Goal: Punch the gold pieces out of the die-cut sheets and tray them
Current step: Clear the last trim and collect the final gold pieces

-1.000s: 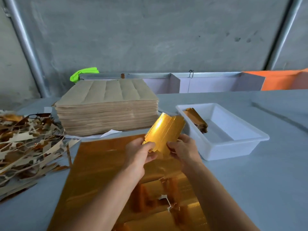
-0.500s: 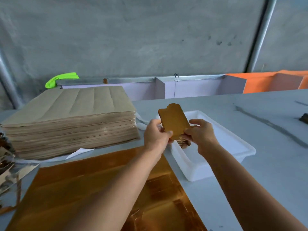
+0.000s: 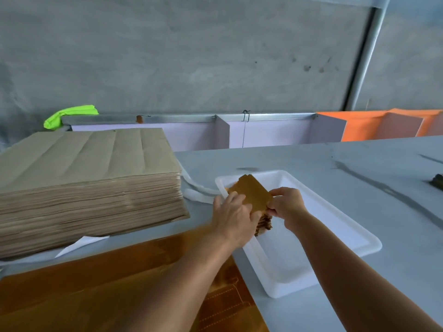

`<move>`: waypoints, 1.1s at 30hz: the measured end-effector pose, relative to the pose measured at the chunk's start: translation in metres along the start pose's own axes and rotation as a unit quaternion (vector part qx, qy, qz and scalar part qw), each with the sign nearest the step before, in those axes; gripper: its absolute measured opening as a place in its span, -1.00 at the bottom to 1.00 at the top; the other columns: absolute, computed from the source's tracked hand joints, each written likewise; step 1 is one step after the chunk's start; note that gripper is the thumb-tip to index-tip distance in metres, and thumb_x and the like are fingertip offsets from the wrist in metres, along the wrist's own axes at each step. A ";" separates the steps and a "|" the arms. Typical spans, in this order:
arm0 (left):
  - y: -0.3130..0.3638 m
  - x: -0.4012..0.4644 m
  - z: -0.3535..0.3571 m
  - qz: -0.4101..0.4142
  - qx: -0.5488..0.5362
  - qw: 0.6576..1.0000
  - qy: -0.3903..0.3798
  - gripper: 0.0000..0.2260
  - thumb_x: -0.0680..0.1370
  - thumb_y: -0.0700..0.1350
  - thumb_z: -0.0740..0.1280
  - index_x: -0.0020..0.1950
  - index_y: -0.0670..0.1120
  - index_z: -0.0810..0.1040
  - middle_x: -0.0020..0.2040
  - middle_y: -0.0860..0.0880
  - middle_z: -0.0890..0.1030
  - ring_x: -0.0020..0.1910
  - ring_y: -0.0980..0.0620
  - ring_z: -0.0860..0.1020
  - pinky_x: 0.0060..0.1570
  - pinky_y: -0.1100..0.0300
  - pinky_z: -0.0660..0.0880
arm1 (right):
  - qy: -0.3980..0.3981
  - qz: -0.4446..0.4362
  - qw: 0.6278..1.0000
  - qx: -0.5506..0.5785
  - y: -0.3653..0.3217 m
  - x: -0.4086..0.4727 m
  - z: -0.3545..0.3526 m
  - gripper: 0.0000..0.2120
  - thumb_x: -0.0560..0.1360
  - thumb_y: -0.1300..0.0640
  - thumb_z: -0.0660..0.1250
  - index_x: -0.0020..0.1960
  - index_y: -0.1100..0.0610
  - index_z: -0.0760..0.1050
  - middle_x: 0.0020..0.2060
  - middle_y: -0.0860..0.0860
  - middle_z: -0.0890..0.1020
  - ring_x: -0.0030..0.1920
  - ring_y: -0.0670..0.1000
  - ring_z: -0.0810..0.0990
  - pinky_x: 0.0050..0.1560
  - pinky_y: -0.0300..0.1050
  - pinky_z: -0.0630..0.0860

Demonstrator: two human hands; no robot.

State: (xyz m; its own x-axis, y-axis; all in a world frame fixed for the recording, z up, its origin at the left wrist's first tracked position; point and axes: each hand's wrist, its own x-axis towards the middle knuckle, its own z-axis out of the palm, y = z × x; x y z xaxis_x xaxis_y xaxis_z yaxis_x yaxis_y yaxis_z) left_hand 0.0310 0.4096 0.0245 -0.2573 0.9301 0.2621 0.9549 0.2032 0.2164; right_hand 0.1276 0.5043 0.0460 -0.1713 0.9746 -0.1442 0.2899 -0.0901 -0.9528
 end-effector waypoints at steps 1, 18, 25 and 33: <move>0.000 0.000 0.000 -0.007 0.014 1.000 -0.023 -0.57 0.65 0.07 -0.03 0.15 -0.09 0.57 0.32 -0.02 0.43 0.41 0.02 0.22 0.41 -0.12 0.02 | -0.004 0.005 1.000 0.001 0.001 0.001 0.005 -0.74 0.44 0.50 0.25 -0.17 0.17 0.52 -0.27 0.11 0.55 -0.30 0.06 0.59 -0.39 -0.23 0.55; 0.004 0.006 -0.006 -0.039 0.055 0.987 -0.145 -0.60 0.61 0.00 -0.01 0.26 -0.08 0.51 0.35 -0.09 0.35 0.44 -0.01 0.11 0.36 -0.31 -0.08 | 0.018 -0.128 0.930 -0.344 0.013 -0.002 0.031 -0.70 0.37 0.39 0.22 -0.05 0.17 0.64 -0.10 0.13 0.66 -0.07 0.13 0.62 -0.18 -0.10 0.53; 0.004 0.003 -0.002 -0.056 -0.029 0.989 -0.136 -0.70 0.59 -0.08 0.03 0.17 -0.10 0.50 0.31 -0.09 0.32 0.46 0.00 0.05 0.39 -0.30 -0.06 | -0.085 -0.122 0.903 -0.403 0.008 -0.011 0.024 -0.77 0.46 0.32 0.18 -0.18 0.06 0.52 -0.16 0.07 0.59 -0.07 0.09 0.60 -0.08 -0.11 0.58; -0.010 -0.045 -0.032 -0.005 -0.136 0.991 -0.020 -0.69 0.66 -0.05 0.06 0.32 -0.14 0.40 0.41 -0.08 0.31 0.44 -0.04 0.21 0.32 -0.07 0.26 | 0.029 -0.246 0.913 -0.325 -0.007 -0.081 0.010 -0.71 0.50 0.31 0.22 0.18 0.23 0.55 0.14 0.20 0.61 0.14 0.24 0.55 0.15 -0.02 0.47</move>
State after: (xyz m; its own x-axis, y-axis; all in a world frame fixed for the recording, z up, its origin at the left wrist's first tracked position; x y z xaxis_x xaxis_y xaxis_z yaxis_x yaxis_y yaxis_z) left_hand 0.0288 0.3556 0.0408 -0.2561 0.9407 0.2225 0.8758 0.1284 0.4652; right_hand 0.1299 0.4243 0.0615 -0.3857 0.8758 0.2902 0.6919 0.4827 -0.5369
